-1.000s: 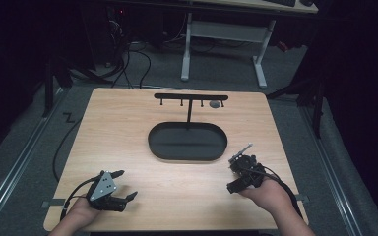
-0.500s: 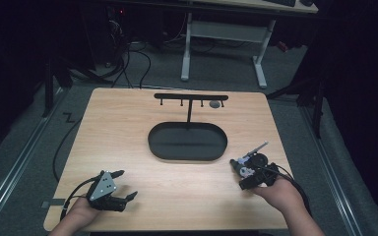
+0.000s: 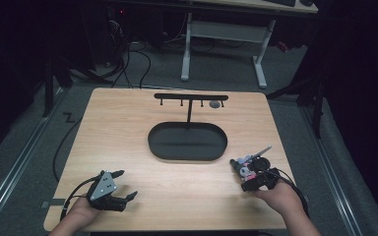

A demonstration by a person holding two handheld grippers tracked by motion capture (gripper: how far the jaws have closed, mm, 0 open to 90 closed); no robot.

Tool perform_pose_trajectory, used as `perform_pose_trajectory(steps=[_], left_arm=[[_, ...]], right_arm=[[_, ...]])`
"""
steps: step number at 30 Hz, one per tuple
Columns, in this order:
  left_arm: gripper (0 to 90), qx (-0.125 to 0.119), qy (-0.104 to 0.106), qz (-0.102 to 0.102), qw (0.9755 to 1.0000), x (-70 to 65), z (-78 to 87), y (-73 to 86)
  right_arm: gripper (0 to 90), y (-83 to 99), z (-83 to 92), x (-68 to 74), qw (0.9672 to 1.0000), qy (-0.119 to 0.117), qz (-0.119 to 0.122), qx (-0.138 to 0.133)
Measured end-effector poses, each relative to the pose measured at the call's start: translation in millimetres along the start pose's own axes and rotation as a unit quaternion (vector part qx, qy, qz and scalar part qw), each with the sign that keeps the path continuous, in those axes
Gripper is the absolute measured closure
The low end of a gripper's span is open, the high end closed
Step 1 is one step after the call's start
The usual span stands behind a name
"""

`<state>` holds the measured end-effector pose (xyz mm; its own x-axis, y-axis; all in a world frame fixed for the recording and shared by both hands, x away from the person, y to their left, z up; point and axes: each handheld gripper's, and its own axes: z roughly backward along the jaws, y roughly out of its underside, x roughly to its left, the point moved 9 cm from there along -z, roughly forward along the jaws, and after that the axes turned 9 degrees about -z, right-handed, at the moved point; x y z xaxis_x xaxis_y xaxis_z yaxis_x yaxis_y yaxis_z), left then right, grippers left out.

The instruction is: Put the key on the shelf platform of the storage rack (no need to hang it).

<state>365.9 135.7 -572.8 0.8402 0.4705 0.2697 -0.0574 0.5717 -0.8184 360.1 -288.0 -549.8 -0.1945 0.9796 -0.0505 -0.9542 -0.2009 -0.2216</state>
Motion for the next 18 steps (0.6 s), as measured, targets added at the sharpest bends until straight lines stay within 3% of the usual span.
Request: perform_pose_trajectory(steps=[6, 10, 18], left_arm=[[15.6, -0.001, -0.004, 0.002, 1.0, 0.4, 0.5, 0.1], [15.5, 0.0, -0.005, 0.003, 1.0, 0.9, 0.5, 0.2], [15.5, 0.003, -0.004, 0.005, 1.0, 1.4, -0.3, 0.5]], right_arm=[[19.5, 3.7, -16.0, 2.3, 0.9999, -0.009, -0.007, 0.008], [22.5, 1.6, -16.2, 3.4, 1.0, -0.008, -0.002, 0.001], [37.7, 1.2, -16.0, -0.4, 0.9999, -0.012, -0.004, -0.007]])
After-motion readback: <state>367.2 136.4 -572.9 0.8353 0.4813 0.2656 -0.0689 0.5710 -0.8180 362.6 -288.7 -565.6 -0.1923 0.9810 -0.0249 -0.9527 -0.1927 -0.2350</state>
